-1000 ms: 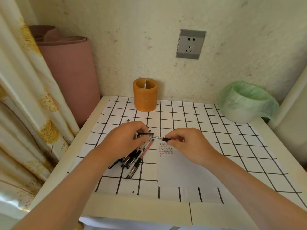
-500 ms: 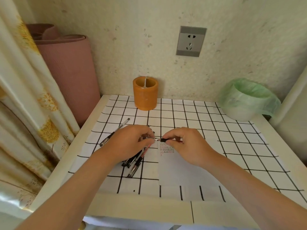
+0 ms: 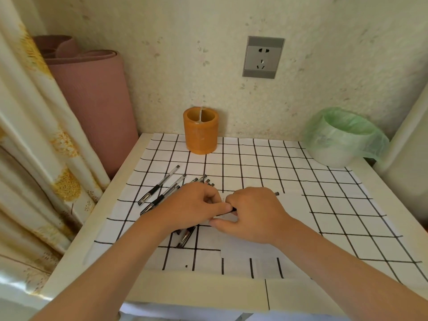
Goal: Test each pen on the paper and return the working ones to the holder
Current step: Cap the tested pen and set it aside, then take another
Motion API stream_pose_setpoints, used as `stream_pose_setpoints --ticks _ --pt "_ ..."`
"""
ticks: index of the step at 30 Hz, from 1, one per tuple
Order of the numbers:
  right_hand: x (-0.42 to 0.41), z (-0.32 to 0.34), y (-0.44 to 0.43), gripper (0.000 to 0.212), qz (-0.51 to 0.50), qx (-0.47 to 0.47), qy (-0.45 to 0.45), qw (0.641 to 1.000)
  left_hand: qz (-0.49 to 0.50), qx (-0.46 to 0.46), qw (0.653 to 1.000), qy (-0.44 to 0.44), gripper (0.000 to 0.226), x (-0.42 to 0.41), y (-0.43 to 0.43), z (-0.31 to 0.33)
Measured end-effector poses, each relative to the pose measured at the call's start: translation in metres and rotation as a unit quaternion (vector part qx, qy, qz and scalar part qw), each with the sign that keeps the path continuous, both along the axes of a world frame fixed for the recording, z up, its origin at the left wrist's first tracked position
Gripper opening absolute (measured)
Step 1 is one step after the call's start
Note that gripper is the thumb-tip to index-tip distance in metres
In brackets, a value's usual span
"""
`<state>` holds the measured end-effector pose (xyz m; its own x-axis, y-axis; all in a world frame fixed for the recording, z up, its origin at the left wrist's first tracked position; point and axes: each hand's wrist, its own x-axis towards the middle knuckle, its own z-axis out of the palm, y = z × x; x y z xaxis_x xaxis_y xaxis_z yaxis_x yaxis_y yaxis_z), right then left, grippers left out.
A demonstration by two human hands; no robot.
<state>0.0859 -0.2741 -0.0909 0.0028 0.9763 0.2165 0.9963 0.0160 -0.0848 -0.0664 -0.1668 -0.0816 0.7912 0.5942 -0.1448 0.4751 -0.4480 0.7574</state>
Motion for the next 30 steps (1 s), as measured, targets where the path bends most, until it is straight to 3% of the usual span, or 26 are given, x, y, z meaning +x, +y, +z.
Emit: stream_pose_setpoints --ticks 2,6,11,16,20,24,27,30 --pt "0.0 -0.002 0.001 0.071 -0.015 0.016 -0.009 1.0 -0.023 -0.038 0.999 0.006 0.036 0.0 -0.001 0.004" --pt "0.004 0.002 0.002 0.069 -0.036 -0.018 -0.003 0.999 -0.038 -0.075 0.996 0.003 0.02 0.003 -0.003 0.008" --pt "0.01 0.006 -0.002 0.059 -0.079 -0.039 0.089 0.992 -0.016 -0.048 0.999 -0.019 0.037 0.013 -0.006 0.013" --pt "0.027 0.011 -0.01 0.054 -0.102 -0.03 0.205 0.973 0.032 0.057 0.997 -0.041 0.039 0.031 -0.01 0.015" --pt "0.056 0.005 -0.025 0.01 -0.124 0.006 0.305 0.944 0.016 0.289 0.957 0.03 0.032 0.051 -0.017 0.007" --pt "0.09 0.0 -0.044 0.018 -0.208 0.04 0.311 0.927 -0.069 0.32 0.944 0.025 0.02 0.072 -0.031 -0.006" --pt "0.116 -0.003 -0.059 0.021 -0.277 0.029 0.247 0.928 -0.156 0.34 0.926 0.054 0.042 0.083 -0.04 -0.018" --pt "0.134 -0.004 -0.073 0.041 -0.308 -0.002 0.222 0.925 -0.188 0.341 0.918 0.073 0.055 0.089 -0.048 -0.029"
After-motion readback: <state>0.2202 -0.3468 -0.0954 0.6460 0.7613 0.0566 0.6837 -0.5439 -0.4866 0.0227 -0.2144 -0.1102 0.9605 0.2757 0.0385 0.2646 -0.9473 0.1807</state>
